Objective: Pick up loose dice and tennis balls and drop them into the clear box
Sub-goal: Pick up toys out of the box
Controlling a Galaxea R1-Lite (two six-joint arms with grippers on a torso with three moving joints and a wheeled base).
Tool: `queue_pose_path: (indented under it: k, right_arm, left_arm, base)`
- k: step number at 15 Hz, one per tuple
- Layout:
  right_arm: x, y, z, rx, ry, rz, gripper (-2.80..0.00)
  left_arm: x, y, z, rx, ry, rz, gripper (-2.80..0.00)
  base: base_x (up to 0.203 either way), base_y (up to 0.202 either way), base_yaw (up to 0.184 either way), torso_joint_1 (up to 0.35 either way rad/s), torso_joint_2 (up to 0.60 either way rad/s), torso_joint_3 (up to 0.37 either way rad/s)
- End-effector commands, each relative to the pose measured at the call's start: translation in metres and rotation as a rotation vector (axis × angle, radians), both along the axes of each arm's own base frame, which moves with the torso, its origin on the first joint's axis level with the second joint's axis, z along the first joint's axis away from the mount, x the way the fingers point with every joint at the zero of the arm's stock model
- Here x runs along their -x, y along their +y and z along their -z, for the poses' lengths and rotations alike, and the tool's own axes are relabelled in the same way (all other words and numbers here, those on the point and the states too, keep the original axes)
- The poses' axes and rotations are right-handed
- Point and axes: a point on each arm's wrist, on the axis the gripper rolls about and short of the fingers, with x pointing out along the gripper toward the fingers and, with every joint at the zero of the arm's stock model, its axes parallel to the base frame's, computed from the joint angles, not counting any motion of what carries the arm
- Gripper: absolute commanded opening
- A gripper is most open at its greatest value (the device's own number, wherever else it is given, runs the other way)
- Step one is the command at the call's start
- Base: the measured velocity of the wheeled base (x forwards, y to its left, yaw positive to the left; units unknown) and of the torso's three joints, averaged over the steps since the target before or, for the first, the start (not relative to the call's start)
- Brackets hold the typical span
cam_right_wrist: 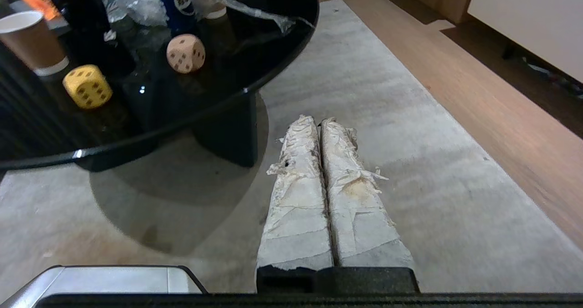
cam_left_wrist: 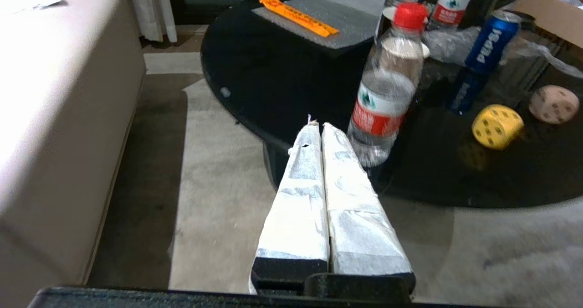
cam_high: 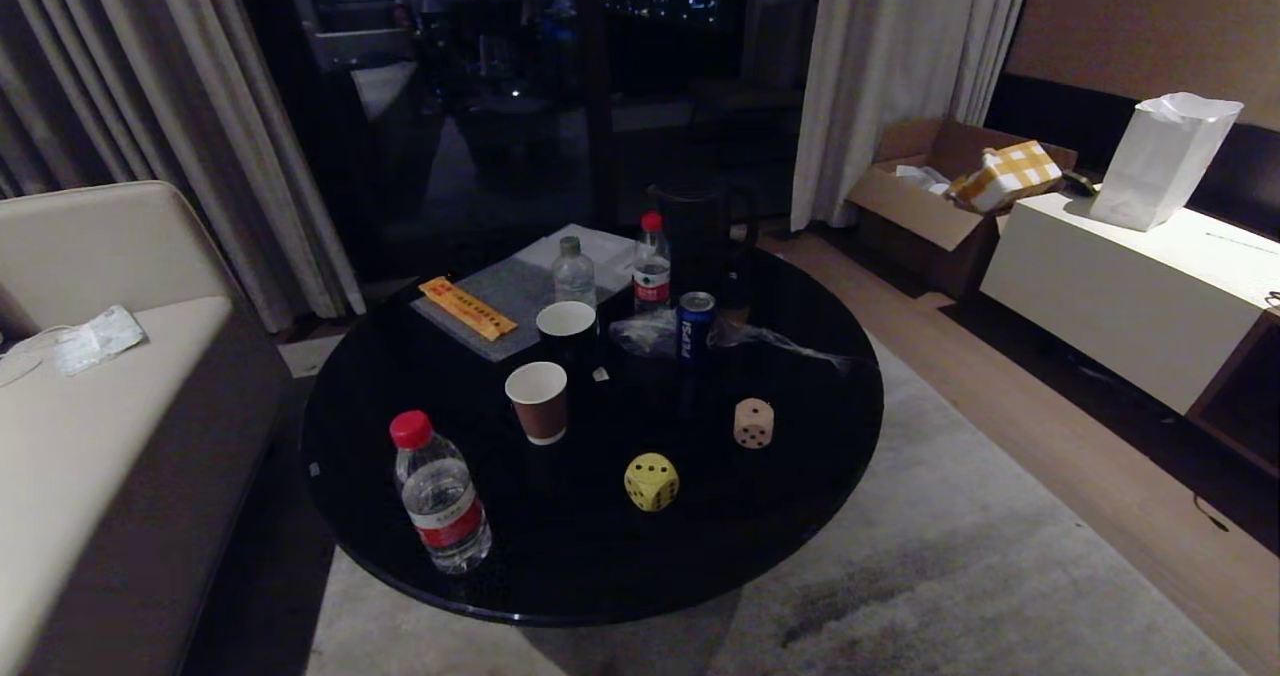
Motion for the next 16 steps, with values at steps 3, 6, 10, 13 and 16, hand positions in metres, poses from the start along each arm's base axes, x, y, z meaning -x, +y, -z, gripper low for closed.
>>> queue_pose_path:
  k: [3, 6, 10, 13, 16]
  right_arm:
    - [-0.0001, 0.0000, -0.0001, 0.000, 0.001, 0.000, -2.80]
    - [-0.0001, 0.0000, -0.0001, 0.000, 0.001, 0.000, -2.80]
    - [-0.0001, 0.0000, -0.0001, 0.000, 0.001, 0.000, -2.80]
    - [-0.0001, 0.0000, -0.0001, 0.000, 0.001, 0.000, -2.80]
    - [-0.0001, 0.0000, -0.0001, -0.002, 0.001, 0.000, -2.80]
  left_arm:
    - [-0.0002, 0.0000, 0.0005, 0.001, 0.004, -0.001, -2.80]
    - [-0.0002, 0.0000, 0.0005, -0.005, 0.004, 0.001, -2.80]
    - [-0.0002, 0.0001, 0.0005, 0.001, 0.004, -0.002, -2.80]
    - [-0.0002, 0.0000, 0.0005, 0.001, 0.004, -0.001, -2.80]
    - [-0.0002, 0.0000, 0.0003, -0.001, 0.003, -0.001, -2.80]
  base:
    - [0.182, 0.000, -0.002, 0.004, 0.00, 0.002]
    - [0.144, 0.000, -0.004, 0.004, 0.01, 0.002]
    - [0.000, 0.000, 0.000, 0.000, 0.00, 0.000]
    - [0.000, 0.000, 0.000, 0.004, 0.00, -0.045]
    - [0.000, 0.000, 0.000, 0.004, 0.00, -0.179]
